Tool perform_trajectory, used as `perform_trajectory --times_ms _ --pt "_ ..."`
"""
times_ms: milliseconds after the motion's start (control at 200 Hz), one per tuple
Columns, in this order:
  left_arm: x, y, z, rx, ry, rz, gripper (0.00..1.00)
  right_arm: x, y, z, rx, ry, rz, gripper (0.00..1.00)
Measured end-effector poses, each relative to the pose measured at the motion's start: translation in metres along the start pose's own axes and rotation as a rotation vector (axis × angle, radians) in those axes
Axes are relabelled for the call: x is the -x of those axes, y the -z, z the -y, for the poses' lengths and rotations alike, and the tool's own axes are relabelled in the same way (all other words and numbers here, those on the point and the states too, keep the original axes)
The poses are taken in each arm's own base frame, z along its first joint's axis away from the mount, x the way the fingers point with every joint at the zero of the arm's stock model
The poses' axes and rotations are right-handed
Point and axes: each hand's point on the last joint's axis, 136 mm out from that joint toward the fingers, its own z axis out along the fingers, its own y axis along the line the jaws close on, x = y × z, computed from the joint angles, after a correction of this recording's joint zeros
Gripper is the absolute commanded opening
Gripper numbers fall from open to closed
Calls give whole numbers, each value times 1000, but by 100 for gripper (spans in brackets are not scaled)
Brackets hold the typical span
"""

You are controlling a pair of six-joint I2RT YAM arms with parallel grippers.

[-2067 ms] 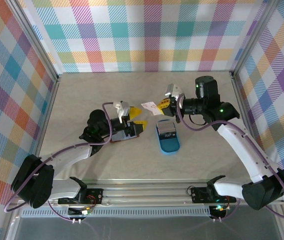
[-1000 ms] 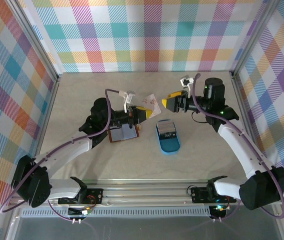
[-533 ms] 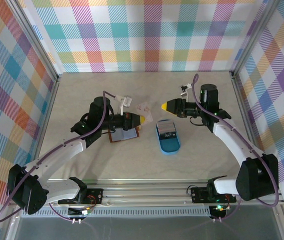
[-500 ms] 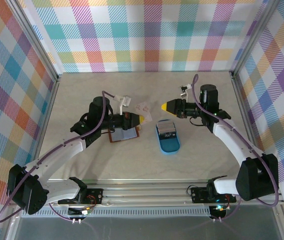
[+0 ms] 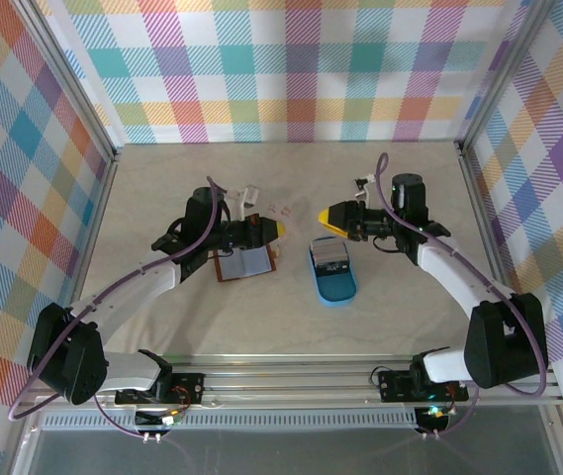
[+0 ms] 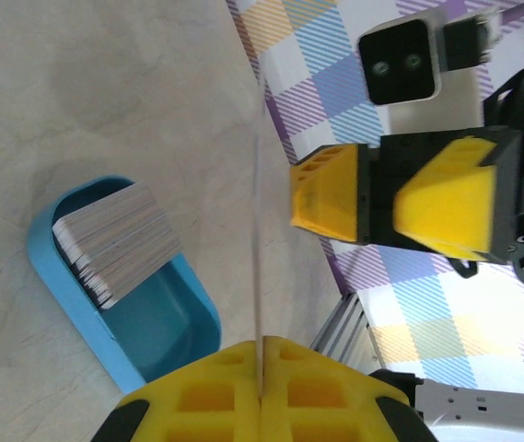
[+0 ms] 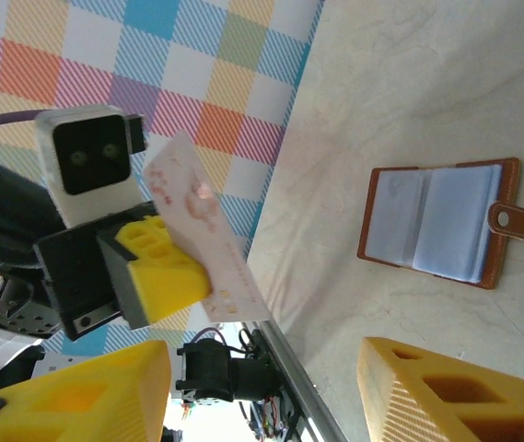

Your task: Put the credit cards into the card holder

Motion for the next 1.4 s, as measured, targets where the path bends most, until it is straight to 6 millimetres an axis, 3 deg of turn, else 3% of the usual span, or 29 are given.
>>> perform_trajectory --times_ms 165,500,600,750,1035,1270,1400 --pt "3 0 -1 10 6 18 0 1 -8 16 -4 -62 -16 55" --pt "5 -5 0 -23 40 23 0 11 -16 20 41 -97 -14 51" --pt "4 -12 -3 -39 57 6 0 12 -18 18 70 -91 -16 50" --pt "1 -18 -4 -61 75 -19 0 13 -19 9 108 -70 -25 41" --pt "2 -22 7 -129 77 -32 0 -1 -32 -3 152 -47 -92 40" --pt "-2 -24 7 -143 94 -56 0 3 -32 -10 168 -18 -99 24" --pt "-3 -25 8 -158 89 -64 0 3 -32 -12 171 3 -104 23"
